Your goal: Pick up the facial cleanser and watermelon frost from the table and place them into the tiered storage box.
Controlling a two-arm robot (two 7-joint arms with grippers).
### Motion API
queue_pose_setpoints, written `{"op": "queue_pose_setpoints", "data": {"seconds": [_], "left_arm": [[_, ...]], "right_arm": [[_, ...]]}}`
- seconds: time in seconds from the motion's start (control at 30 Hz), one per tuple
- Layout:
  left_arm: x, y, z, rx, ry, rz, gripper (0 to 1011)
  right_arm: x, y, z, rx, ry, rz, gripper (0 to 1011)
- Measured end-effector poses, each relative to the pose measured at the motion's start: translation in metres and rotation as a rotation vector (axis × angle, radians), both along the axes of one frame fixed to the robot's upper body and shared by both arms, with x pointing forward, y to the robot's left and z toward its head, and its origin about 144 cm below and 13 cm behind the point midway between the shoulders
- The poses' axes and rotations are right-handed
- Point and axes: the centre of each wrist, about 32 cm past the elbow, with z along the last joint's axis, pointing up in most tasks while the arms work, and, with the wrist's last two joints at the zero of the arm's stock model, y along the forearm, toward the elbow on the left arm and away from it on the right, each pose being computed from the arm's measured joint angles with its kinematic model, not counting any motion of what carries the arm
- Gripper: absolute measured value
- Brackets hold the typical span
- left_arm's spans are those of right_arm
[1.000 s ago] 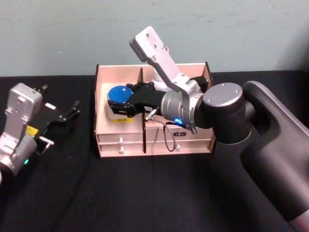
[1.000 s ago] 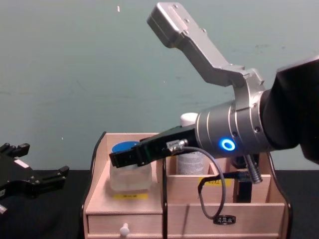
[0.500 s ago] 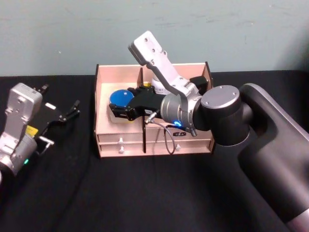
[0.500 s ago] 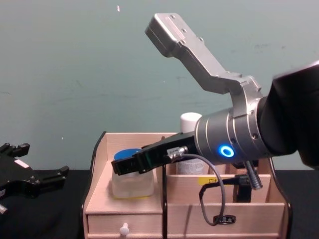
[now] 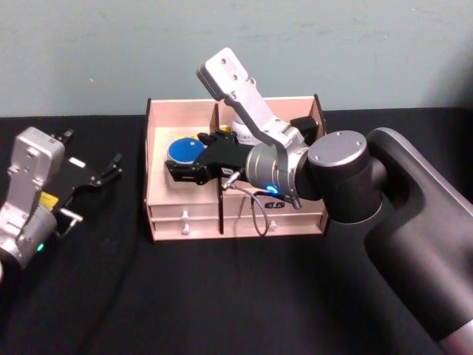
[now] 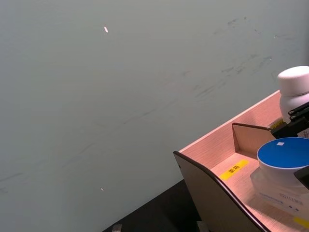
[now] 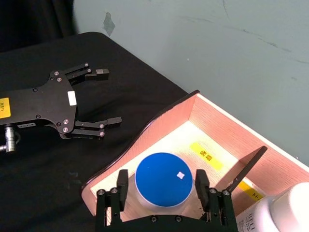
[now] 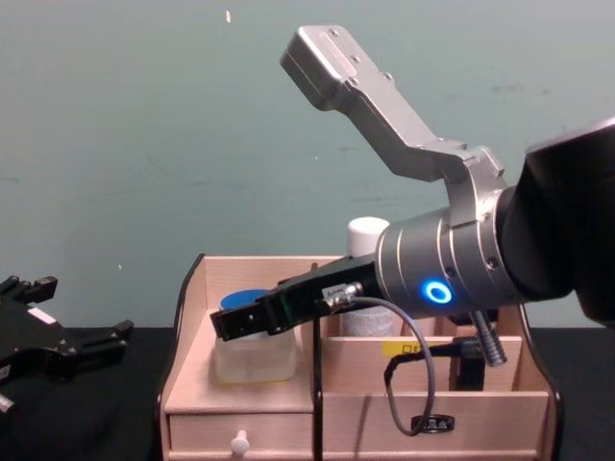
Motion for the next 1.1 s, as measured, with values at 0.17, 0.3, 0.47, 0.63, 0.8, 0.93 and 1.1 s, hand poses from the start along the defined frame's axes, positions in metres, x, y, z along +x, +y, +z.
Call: {"op": "queue_pose_setpoints", "data": {"seconds": [0.17, 0.3, 0.47, 0.63, 0.8, 0.93, 1.1], "left_arm": [[0.000, 0.000, 0.000, 0.000, 0.000, 0.000, 1001], [0.000, 0.000, 0.000, 0.000, 0.000, 0.000, 1001], [0.000, 0.000, 0.000, 0.000, 0.000, 0.000, 1001], [0.000, 0.000, 0.000, 0.000, 0.000, 0.000, 1001], [0.000, 0.000, 0.000, 0.000, 0.000, 0.000, 1001], [0.000, 0.000, 0.000, 0.000, 0.000, 0.000, 1001], [0.000, 0.000, 0.000, 0.000, 0.000, 0.000, 1001]], "right_arm": [[0.000, -0.001, 0.000, 0.005, -0.001, -0.002, 985], [-0.001, -0.003, 0.001, 0.020, -0.013, -0.011, 1002], [-0.005, -0.008, 0.008, 0.051, -0.060, -0.014, 1002], [-0.015, -0.016, 0.021, 0.102, -0.130, -0.006, 1002], [-0.031, -0.030, 0.031, 0.154, -0.225, -0.030, 1002], [-0.046, -0.046, 0.033, 0.192, -0.308, -0.096, 1002], [-0.061, -0.067, 0.028, 0.221, -0.395, -0.201, 1002]]}}
